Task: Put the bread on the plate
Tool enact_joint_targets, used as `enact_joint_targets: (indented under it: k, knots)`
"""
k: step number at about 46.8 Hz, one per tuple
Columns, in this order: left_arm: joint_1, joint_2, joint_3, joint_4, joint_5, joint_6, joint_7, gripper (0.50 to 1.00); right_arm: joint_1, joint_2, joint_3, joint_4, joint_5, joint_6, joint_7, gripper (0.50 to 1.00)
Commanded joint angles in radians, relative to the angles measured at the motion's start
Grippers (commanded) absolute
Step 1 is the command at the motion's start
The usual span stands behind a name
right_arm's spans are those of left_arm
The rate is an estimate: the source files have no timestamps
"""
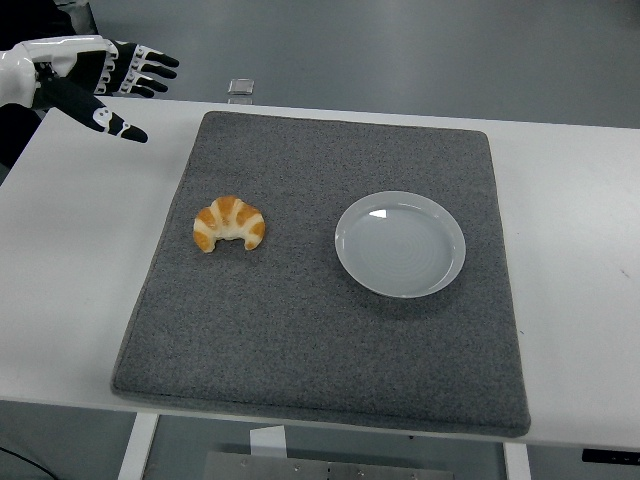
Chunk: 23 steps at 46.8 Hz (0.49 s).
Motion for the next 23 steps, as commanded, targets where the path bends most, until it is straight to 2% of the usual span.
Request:
enact_joint_targets:
  k: [1, 7, 14, 23]
  knots:
    - [0.026, 0.001, 0.001, -0.054, 0.057, 0.075, 0.000, 0.990, 0.000, 0.000, 0.000, 0.000, 0.000, 0.000, 0.000, 0.952]
    - [0.068, -0.004, 0.003, -0.130, 0.153, 0.159, -0.001, 0.990, 0.000, 0.000, 0.000, 0.000, 0.000, 0.000, 0.000, 0.952]
    - [0.097, -0.024, 0.003, -0.162, 0.236, 0.247, 0.000, 0.990, 0.000, 0.000, 0.000, 0.000, 0.000, 0.000, 0.000, 0.952]
    - [0.118, -0.077, 0.006, -0.160, 0.333, 0.267, 0.002, 0.990, 0.000, 0.000, 0.000, 0.000, 0.000, 0.000, 0.000, 0.952]
